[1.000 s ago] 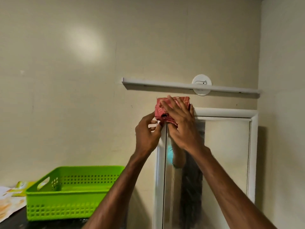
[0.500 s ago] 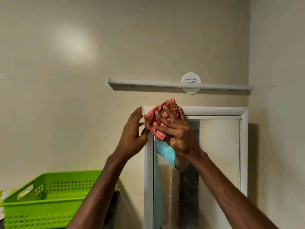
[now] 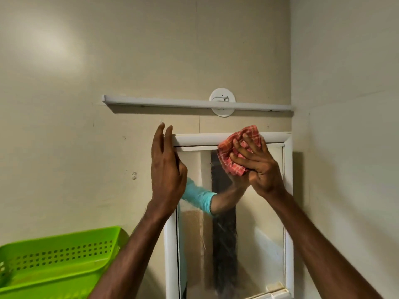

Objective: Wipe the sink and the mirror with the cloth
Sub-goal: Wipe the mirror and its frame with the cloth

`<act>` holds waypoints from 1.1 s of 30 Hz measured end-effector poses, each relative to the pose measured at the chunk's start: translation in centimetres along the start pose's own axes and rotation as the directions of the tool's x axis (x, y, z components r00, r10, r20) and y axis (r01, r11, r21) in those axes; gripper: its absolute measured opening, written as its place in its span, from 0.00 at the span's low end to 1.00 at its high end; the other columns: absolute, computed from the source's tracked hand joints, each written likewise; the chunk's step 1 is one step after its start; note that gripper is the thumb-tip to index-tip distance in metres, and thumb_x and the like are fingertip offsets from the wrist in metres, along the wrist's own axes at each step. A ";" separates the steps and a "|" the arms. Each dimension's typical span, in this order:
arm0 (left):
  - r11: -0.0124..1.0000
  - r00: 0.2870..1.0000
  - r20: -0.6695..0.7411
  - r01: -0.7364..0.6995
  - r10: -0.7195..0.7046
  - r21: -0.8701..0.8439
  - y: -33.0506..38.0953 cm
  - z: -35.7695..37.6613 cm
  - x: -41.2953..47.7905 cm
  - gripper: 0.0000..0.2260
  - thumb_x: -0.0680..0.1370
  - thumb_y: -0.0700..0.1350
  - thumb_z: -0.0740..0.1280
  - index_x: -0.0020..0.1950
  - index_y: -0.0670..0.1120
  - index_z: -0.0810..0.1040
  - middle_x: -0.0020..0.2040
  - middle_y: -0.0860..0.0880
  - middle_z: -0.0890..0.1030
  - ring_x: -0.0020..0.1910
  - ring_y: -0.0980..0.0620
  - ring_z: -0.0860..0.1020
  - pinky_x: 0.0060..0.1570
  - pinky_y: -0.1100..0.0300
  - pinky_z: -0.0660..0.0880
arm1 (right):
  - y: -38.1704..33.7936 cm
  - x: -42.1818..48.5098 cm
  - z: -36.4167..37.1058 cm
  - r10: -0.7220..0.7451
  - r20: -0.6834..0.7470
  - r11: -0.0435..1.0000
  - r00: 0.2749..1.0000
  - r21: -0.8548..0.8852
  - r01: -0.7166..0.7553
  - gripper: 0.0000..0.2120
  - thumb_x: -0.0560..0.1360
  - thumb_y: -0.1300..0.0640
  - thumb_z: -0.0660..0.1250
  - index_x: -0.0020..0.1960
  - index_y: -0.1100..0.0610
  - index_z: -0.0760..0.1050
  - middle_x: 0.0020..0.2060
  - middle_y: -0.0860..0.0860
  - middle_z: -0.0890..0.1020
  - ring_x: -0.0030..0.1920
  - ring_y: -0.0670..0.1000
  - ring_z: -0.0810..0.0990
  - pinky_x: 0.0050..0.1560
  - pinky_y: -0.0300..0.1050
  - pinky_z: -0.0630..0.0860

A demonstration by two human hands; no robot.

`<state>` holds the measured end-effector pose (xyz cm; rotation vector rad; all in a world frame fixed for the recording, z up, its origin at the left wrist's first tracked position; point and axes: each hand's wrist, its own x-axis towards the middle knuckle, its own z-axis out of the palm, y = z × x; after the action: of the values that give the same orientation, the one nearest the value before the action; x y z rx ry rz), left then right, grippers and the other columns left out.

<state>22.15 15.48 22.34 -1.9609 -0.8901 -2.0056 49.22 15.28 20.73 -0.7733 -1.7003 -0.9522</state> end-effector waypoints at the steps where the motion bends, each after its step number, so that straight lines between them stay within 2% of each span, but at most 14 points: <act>1: 1.000 1.000 -0.012 -0.002 0.001 -0.008 0.1 0.0 0.0 0.30 0.75 0.39 0.56 0.79 0.43 0.62 0.81 0.46 0.58 0.79 0.48 0.60 0.76 0.59 0.58 | 0.6 -0.3 -0.5 0.024 -0.011 1.000 1.000 0.004 -0.024 0.28 0.71 0.71 0.62 0.69 0.54 0.76 0.71 0.52 0.75 0.78 0.60 0.66 0.75 0.75 0.59; 4: 1.000 0.999 -0.034 -0.015 0.014 -0.027 0.0 0.1 0.1 0.33 0.72 0.36 0.56 0.79 0.43 0.62 0.80 0.46 0.59 0.79 0.48 0.60 0.77 0.53 0.63 | 1.8 -1.3 -1.7 0.092 -0.036 0.996 0.995 -0.009 -0.092 0.29 0.70 0.72 0.61 0.67 0.54 0.77 0.71 0.53 0.75 0.78 0.59 0.66 0.77 0.71 0.60; 8: 0.999 0.998 -0.050 -0.025 0.024 -0.020 -0.2 0.3 0.2 0.34 0.71 0.33 0.57 0.78 0.43 0.63 0.80 0.46 0.60 0.78 0.47 0.61 0.75 0.50 0.65 | 3.6 -2.7 -3.2 0.190 -0.049 0.980 0.981 -0.051 -0.193 0.29 0.69 0.70 0.58 0.68 0.55 0.77 0.72 0.55 0.74 0.79 0.59 0.66 0.77 0.70 0.61; 11: 1.000 0.998 -0.058 -0.014 0.013 -0.021 -0.1 0.5 0.2 0.35 0.71 0.29 0.60 0.78 0.43 0.64 0.79 0.46 0.61 0.77 0.46 0.63 0.72 0.48 0.69 | 4.6 -3.9 -4.5 0.318 -0.077 0.943 0.945 -0.073 -0.324 0.30 0.68 0.71 0.57 0.68 0.59 0.78 0.72 0.58 0.74 0.78 0.60 0.66 0.76 0.70 0.63; 15: 1.000 0.998 -0.070 0.003 -0.005 -0.024 0.1 0.8 0.1 0.35 0.71 0.28 0.60 0.78 0.44 0.64 0.79 0.45 0.62 0.77 0.46 0.64 0.71 0.50 0.71 | 3.6 -4.4 -5.0 0.428 -0.134 0.880 0.894 -0.163 -0.446 0.30 0.69 0.76 0.63 0.70 0.61 0.77 0.72 0.60 0.73 0.76 0.64 0.68 0.72 0.71 0.68; 18: 0.999 0.997 -0.076 0.001 -0.004 -0.039 0.0 0.8 0.1 0.34 0.71 0.29 0.60 0.78 0.44 0.65 0.78 0.46 0.62 0.76 0.46 0.64 0.71 0.48 0.71 | 1.9 -4.0 -4.7 0.490 -0.151 0.798 0.858 -0.317 -0.512 0.33 0.71 0.72 0.69 0.75 0.59 0.72 0.73 0.60 0.74 0.70 0.67 0.75 0.67 0.68 0.75; 20: 0.998 0.997 -0.075 -0.019 0.015 -0.058 -0.4 0.5 0.2 0.33 0.72 0.29 0.59 0.77 0.44 0.66 0.78 0.46 0.63 0.76 0.47 0.65 0.73 0.50 0.69 | 1.3 -3.6 -4.3 0.560 -0.149 0.746 0.815 -0.339 -0.574 0.34 0.73 0.68 0.71 0.78 0.58 0.68 0.73 0.61 0.74 0.69 0.67 0.76 0.67 0.67 0.76; 23: 0.992 0.997 -0.055 -0.062 0.056 -0.110 -1.2 -0.2 0.3 0.31 0.73 0.31 0.56 0.77 0.43 0.66 0.79 0.45 0.64 0.78 0.49 0.63 0.77 0.60 0.61 | 0.3 -2.6 -3.7 0.619 -0.149 0.687 0.771 -0.373 -0.623 0.32 0.76 0.63 0.71 0.79 0.58 0.66 0.72 0.62 0.74 0.71 0.66 0.74 0.70 0.64 0.74; 26: 0.983 0.996 -0.021 -0.094 0.091 -0.160 -2.1 -0.9 0.5 0.30 0.74 0.33 0.54 0.78 0.41 0.66 0.79 0.45 0.65 0.79 0.50 0.62 0.78 0.62 0.57 | -1.8 -1.8 -2.6 0.681 -0.169 0.635 0.713 -0.348 -0.690 0.31 0.75 0.64 0.68 0.78 0.59 0.67 0.73 0.63 0.73 0.73 0.65 0.72 0.73 0.59 0.71; 29: 0.972 0.993 0.022 -0.106 0.113 -0.211 -2.7 -1.7 0.8 0.28 0.75 0.35 0.53 0.77 0.42 0.67 0.78 0.47 0.66 0.79 0.52 0.62 0.78 0.60 0.58 | -3.8 -1.5 -1.5 0.667 -0.206 0.640 0.716 -0.333 -0.693 0.31 0.73 0.66 0.67 0.76 0.61 0.70 0.70 0.63 0.76 0.69 0.65 0.75 0.71 0.56 0.72; 33: 0.959 0.990 0.065 -0.104 0.125 -0.265 -3.1 -2.6 1.1 0.28 0.76 0.40 0.51 0.76 0.43 0.68 0.78 0.47 0.67 0.78 0.52 0.64 0.75 0.69 0.58 | -5.0 -0.9 -0.5 0.689 -0.201 0.606 0.696 -0.368 -0.706 0.27 0.75 0.62 0.69 0.74 0.61 0.71 0.66 0.63 0.80 0.63 0.66 0.80 0.67 0.60 0.77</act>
<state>18.23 16.82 22.65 -2.1893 -0.5335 -2.0789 45.47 12.41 18.83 -1.5625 -0.9754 -0.7459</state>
